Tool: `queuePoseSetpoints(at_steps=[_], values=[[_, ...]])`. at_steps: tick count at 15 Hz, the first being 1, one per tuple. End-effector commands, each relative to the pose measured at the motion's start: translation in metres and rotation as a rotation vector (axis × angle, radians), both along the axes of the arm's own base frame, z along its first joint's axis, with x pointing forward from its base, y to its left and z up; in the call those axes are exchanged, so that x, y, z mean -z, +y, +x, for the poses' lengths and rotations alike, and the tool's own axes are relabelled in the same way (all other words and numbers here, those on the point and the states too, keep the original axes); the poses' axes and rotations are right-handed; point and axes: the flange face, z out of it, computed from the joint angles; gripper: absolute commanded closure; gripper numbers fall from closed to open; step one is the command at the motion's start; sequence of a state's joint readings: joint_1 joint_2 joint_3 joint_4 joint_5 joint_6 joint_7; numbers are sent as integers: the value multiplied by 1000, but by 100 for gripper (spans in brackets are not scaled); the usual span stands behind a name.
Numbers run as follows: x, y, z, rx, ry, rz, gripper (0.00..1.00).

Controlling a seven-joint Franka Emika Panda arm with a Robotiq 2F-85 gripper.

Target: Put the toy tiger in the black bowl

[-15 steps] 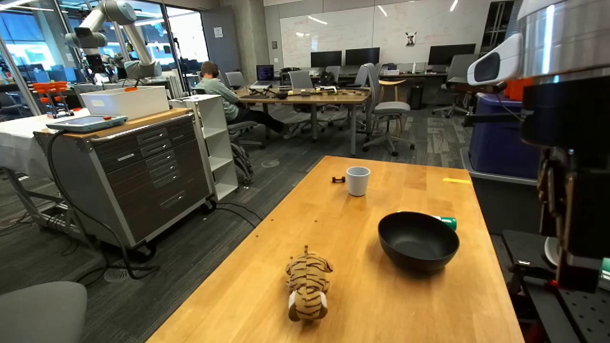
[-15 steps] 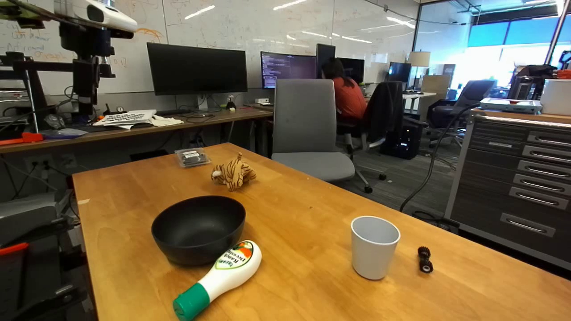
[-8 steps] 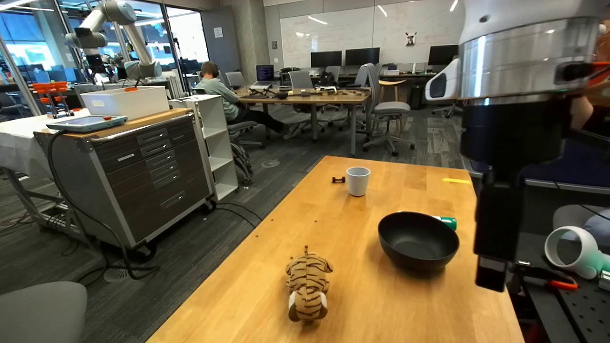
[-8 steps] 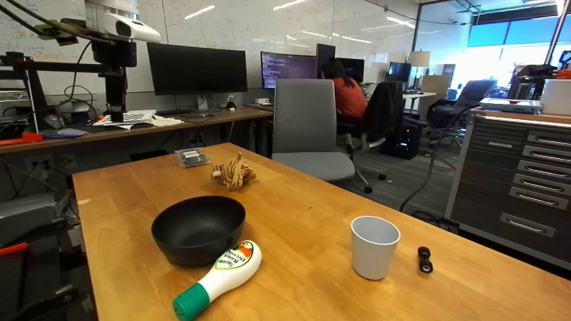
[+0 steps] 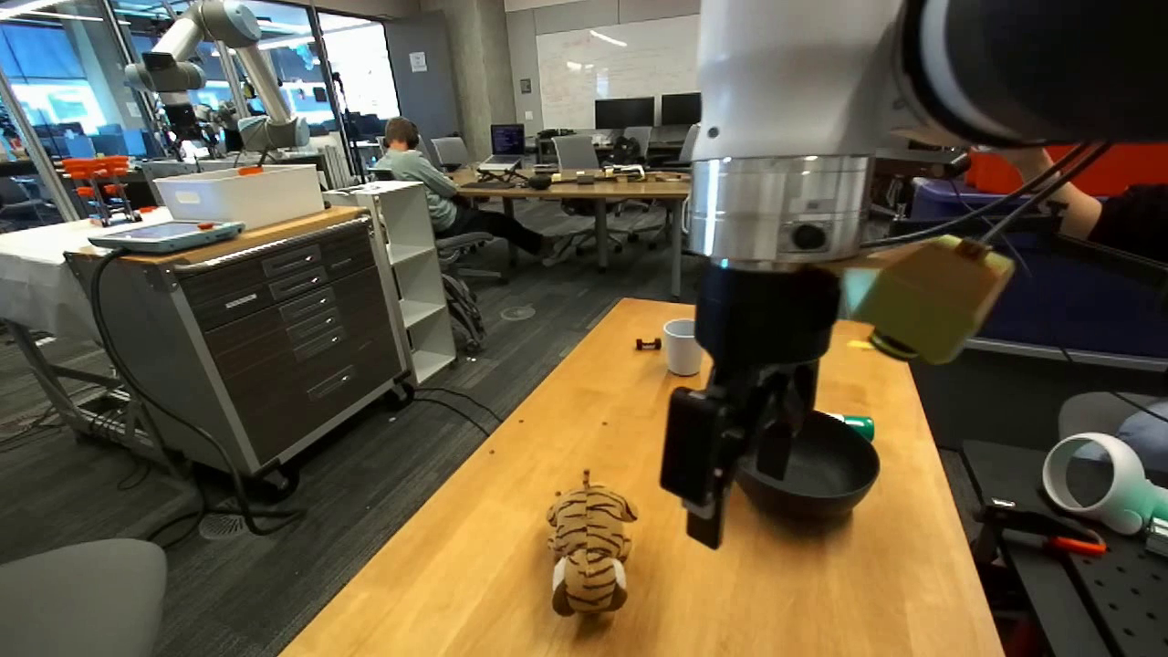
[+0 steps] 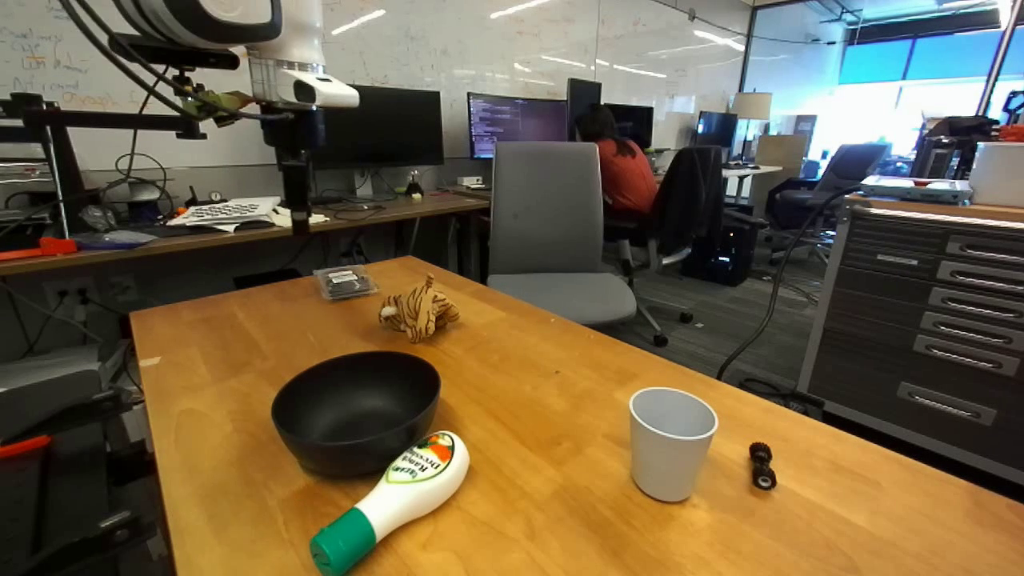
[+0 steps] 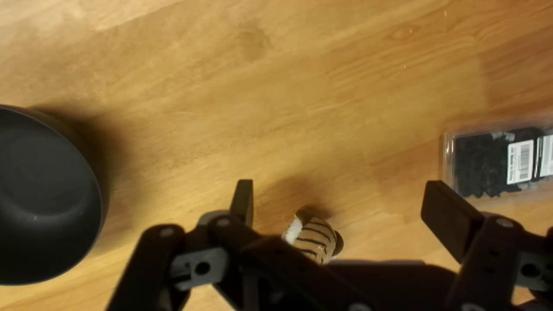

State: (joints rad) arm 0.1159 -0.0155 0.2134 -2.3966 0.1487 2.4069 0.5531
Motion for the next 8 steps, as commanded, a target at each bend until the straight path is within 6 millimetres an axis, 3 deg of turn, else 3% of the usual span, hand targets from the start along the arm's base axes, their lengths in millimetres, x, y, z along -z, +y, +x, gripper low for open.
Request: queuePoseSetpoints(at_steps=[1, 8], values=[[17, 6, 55, 91, -40, -23, 0], [62, -6, 117, 231, -63, -104, 0]])
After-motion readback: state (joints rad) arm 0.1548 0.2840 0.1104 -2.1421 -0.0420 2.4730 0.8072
